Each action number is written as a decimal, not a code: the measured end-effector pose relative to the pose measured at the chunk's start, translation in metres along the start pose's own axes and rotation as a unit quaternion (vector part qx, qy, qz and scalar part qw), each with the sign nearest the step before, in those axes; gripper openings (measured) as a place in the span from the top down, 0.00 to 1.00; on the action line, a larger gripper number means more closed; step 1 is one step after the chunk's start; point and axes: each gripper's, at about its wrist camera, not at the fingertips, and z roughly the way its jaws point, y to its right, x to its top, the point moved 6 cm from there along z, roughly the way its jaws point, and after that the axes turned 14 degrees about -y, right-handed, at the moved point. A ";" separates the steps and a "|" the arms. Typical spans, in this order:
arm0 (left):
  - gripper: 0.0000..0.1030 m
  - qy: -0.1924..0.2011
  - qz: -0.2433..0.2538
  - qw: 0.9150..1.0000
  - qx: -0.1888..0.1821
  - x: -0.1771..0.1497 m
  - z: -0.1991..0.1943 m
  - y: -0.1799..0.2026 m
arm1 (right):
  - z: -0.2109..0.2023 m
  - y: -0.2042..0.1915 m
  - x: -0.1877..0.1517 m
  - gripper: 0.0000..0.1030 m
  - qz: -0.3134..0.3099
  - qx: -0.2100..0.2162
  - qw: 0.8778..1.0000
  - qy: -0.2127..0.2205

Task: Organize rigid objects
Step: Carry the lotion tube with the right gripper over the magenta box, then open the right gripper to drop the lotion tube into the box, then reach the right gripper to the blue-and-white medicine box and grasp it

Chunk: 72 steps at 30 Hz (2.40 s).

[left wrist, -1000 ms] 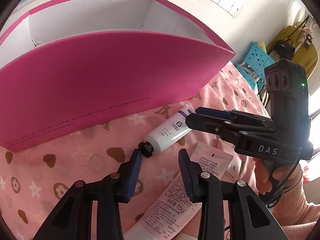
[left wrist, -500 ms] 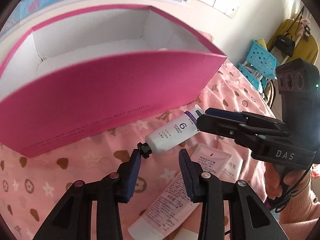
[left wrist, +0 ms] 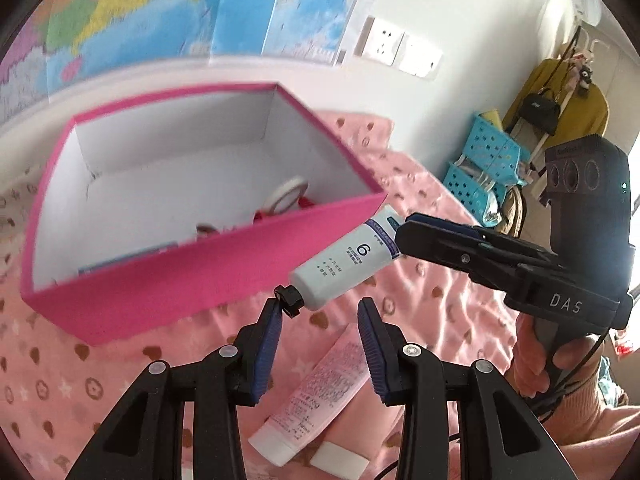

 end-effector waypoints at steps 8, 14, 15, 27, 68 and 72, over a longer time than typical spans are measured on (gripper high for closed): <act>0.62 0.018 0.001 1.000 0.020 0.035 -0.010 -0.011 | 0.000 -0.003 0.038 0.57 -0.015 -0.014 1.000 0.019; 0.62 0.009 -0.007 0.999 0.045 0.056 0.002 -0.030 | 0.023 0.010 0.053 0.57 -0.006 -0.015 1.000 0.000; 0.62 0.006 -0.007 0.999 0.050 0.057 0.005 -0.033 | 0.027 0.012 0.054 0.57 -0.005 -0.018 1.000 -0.007; 0.62 -0.028 -0.027 0.999 0.031 0.065 0.028 -0.055 | 0.046 0.025 0.064 0.57 0.004 -0.068 0.997 -0.040; 0.51 -0.041 -0.116 0.992 -0.004 -0.155 -0.022 -0.130 | 0.122 -0.134 -0.117 0.57 -0.147 0.108 0.951 -0.248; 0.51 -0.040 -0.139 0.989 -0.016 -0.163 -0.024 -0.140 | 0.128 -0.134 -0.106 0.57 -0.139 0.105 0.956 -0.237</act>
